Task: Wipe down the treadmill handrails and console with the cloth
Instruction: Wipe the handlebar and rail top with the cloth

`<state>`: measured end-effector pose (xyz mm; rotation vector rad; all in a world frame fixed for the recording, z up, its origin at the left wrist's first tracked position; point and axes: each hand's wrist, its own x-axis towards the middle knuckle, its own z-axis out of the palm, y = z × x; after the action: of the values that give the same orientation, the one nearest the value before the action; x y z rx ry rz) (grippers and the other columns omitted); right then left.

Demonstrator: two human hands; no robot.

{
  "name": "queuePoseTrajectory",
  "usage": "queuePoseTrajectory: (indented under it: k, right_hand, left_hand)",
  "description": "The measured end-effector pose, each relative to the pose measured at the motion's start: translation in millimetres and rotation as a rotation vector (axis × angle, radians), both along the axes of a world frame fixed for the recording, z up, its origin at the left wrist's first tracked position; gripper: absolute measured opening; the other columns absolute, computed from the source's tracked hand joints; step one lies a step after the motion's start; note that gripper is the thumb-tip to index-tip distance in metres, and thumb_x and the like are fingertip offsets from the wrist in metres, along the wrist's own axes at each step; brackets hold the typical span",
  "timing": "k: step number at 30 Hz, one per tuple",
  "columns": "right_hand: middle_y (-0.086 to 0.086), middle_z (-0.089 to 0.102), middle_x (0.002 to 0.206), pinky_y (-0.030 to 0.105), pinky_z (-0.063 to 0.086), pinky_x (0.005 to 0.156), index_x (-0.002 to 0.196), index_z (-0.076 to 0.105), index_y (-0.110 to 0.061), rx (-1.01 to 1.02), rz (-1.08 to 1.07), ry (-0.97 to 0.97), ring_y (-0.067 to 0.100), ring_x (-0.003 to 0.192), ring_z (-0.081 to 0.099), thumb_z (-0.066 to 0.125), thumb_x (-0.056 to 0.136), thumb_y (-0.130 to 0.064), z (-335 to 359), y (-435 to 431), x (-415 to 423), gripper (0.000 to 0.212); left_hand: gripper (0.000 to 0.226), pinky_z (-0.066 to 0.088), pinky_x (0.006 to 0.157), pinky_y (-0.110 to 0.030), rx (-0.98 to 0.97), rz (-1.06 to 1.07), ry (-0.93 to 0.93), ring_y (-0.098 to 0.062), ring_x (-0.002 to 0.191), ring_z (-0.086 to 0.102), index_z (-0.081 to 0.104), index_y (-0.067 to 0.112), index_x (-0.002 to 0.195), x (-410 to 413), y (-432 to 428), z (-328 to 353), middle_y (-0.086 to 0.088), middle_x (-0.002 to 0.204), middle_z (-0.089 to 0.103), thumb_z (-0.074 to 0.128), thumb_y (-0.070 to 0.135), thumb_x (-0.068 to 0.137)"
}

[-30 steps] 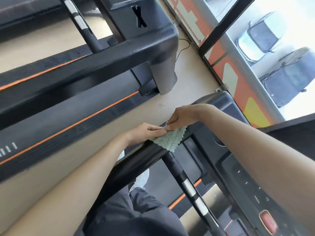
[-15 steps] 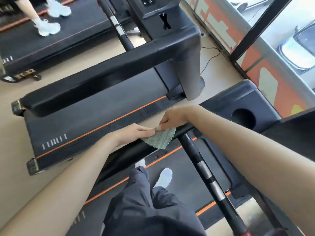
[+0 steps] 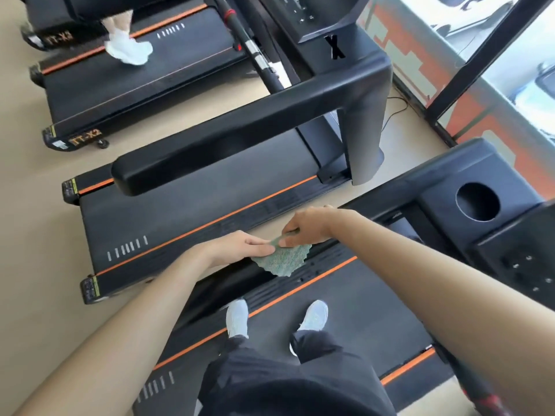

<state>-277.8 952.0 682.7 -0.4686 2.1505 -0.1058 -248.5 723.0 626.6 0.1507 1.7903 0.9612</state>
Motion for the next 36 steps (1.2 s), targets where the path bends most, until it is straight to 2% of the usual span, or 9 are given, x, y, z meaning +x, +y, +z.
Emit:
queuePoseTrajectory:
  k: [5,8,10,15,19,23,27,31,36]
  right_hand:
    - [-0.012,0.063,0.12,0.05,0.039,0.105,0.124,0.062,-0.044,0.017,-0.012,-0.064,0.019,0.116,0.053,0.039,0.089,-0.078,-1.7,-62.8,19.9,0.054]
    - [-0.008,0.065,0.116,0.045,0.046,0.1,0.122,0.066,-0.039,-0.011,-0.001,-0.106,0.019,0.109,0.056,0.043,0.092,-0.072,-3.6,-102.3,31.7,0.05]
    - [-0.005,0.066,0.116,0.039,0.048,0.096,0.123,0.067,-0.035,-0.029,0.007,-0.12,0.02,0.11,0.058,0.047,0.094,-0.067,-6.2,-129.1,38.6,0.048]
    - [-0.004,0.066,0.122,0.037,0.047,0.1,0.127,0.066,-0.036,-0.062,0.049,-0.162,0.021,0.111,0.057,0.052,0.092,-0.066,-21.0,-183.0,52.4,0.048]
    - [-0.006,0.065,0.121,0.032,0.046,0.097,0.129,0.065,-0.034,-0.091,0.045,-0.221,0.018,0.108,0.058,0.057,0.092,-0.063,-26.8,-211.7,58.2,0.048]
    - [-0.005,0.064,0.128,0.035,0.045,0.102,0.132,0.063,-0.035,-0.07,0.093,-0.25,0.018,0.113,0.056,0.06,0.089,-0.065,-31.2,-231.6,56.5,0.053]
    - [-0.006,0.061,0.132,0.034,0.043,0.101,0.134,0.06,-0.037,-0.04,0.078,-0.312,0.016,0.116,0.056,0.066,0.085,-0.065,-34.6,-247.3,54.1,0.057]
    - [-0.006,0.063,0.122,0.03,0.044,0.086,0.134,0.06,-0.037,-0.035,0.028,-0.325,0.018,0.106,0.058,0.072,0.081,-0.061,-36.0,-264.3,61.9,0.059]
    - [-0.001,0.069,0.112,0.033,0.047,0.079,0.134,0.056,-0.04,-0.041,0.097,-0.1,0.025,0.103,0.063,0.067,0.078,-0.068,-33.4,-269.5,89.6,0.064]
  left_hand:
    - [0.048,0.036,0.114,-0.027,-0.008,0.012,-0.018,0.006,0.118,0.059,0.072,0.051,0.116,21.2,-60.3,-5.5,0.028,0.121,0.069,0.069,0.077,0.076]
    - [0.03,0.04,0.085,-0.003,0.049,0.061,-0.044,0.019,0.093,0.062,0.07,0.034,0.125,35.7,-98.2,-8.2,0.031,0.107,0.07,0.066,0.041,0.096]
    - [0.025,0.042,0.074,0.0,0.068,0.089,-0.036,0.019,0.085,0.063,0.068,0.032,0.123,46.3,-127.2,-16.6,0.034,0.096,0.071,0.066,0.032,0.098]
    - [0.036,0.047,0.089,-0.016,0.131,0.186,-0.043,0.003,0.1,0.068,0.073,0.033,0.117,76.9,-187.6,-35.5,0.019,0.111,0.075,0.075,0.044,0.083]
    - [0.036,0.044,0.091,-0.011,0.17,0.214,-0.039,0.009,0.109,0.064,0.07,0.034,0.122,97.8,-218.5,-42.7,0.028,0.12,0.07,0.077,0.037,0.087]
    - [0.058,0.046,0.109,-0.033,0.161,0.29,0.046,-0.002,0.119,0.063,0.072,0.036,0.123,118.1,-235.6,-55.6,0.021,0.124,0.07,0.082,0.06,0.071]
    - [0.053,0.047,0.109,-0.041,0.204,0.392,0.071,-0.006,0.116,0.066,0.071,0.047,0.117,134.8,-240.8,-65.0,0.018,0.12,0.072,0.084,0.056,0.066]
    - [0.058,0.049,0.106,-0.048,0.221,0.462,0.059,-0.01,0.109,0.069,0.072,0.036,0.118,144.1,-243.4,-68.4,0.013,0.113,0.075,0.087,0.051,0.064]
    - [0.05,0.05,0.103,-0.05,0.218,0.551,0.107,-0.011,0.108,0.07,0.074,0.034,0.111,148.6,-242.4,-66.2,0.014,0.11,0.075,0.082,0.057,0.067]
